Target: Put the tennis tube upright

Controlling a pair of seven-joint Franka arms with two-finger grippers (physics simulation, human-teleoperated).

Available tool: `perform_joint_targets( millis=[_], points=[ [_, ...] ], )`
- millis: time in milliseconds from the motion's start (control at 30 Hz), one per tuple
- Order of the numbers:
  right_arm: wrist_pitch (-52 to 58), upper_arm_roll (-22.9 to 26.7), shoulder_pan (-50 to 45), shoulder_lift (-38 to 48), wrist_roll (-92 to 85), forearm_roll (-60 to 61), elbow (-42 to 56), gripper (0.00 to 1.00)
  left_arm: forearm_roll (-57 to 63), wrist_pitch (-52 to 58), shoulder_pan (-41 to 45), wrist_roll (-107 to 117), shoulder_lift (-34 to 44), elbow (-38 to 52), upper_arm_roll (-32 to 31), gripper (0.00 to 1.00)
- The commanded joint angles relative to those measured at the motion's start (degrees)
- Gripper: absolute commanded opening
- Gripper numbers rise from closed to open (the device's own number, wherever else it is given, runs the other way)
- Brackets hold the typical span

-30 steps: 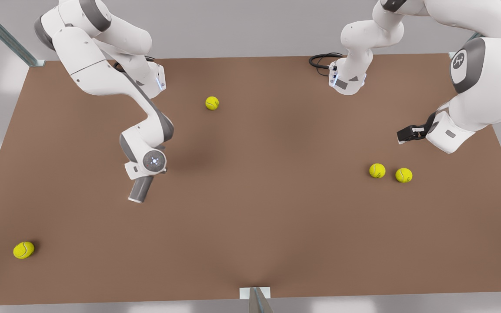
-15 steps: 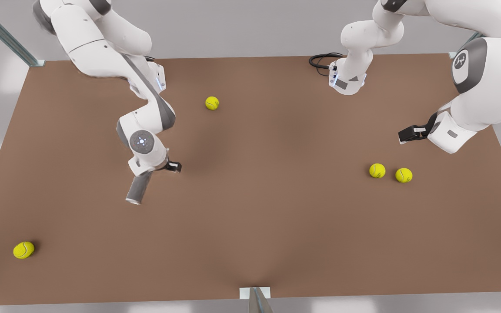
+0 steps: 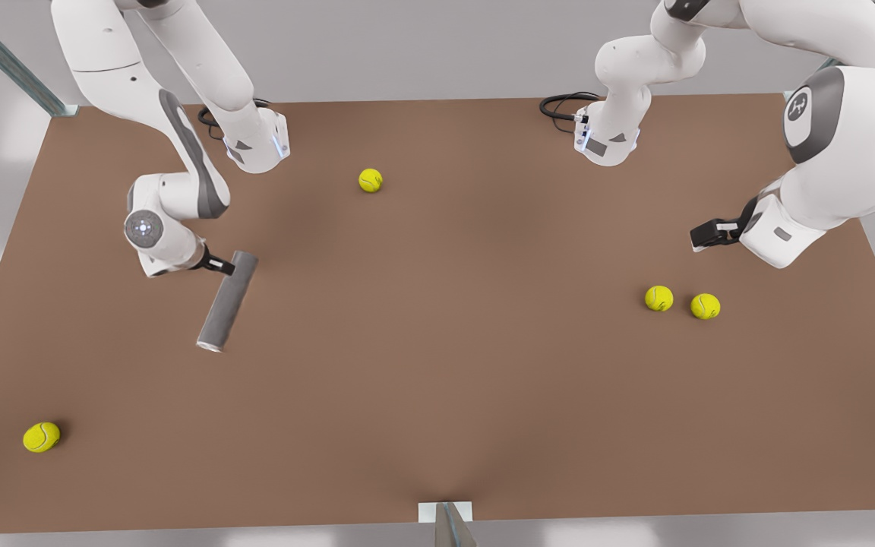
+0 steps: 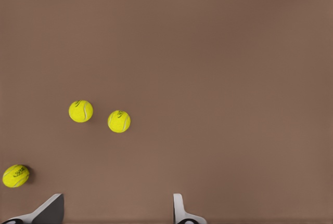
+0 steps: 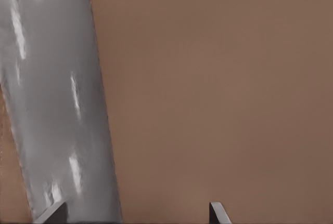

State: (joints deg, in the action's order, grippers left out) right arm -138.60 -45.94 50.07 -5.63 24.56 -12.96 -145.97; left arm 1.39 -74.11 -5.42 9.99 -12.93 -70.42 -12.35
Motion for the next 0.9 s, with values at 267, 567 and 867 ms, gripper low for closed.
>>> perform_joint_targets(
  millis=[267, 567, 867],
  points=[
    [-9.1, -2.7, 7.0, -0.8, -25.1, 0.0, -0.8, 1.0, 0.1, -0.2, -0.1, -1.9, 0.0, -0.1, 0.0, 1.0],
    [-15.2, -2.4, 6.6, -6.2, -18.4, 0.0, 0.9, 1.0, 0.1, -0.2, -0.2, -1.9, 0.0, -0.1, 0.0, 1.0],
    [-17.1, 0.2, 5.6, -11.2, -17.6, -0.8, 1.7, 1.0, 0.1, -0.2, -0.2, -1.9, 0.0, 0.0, 0.0, 1.0]
  ],
)
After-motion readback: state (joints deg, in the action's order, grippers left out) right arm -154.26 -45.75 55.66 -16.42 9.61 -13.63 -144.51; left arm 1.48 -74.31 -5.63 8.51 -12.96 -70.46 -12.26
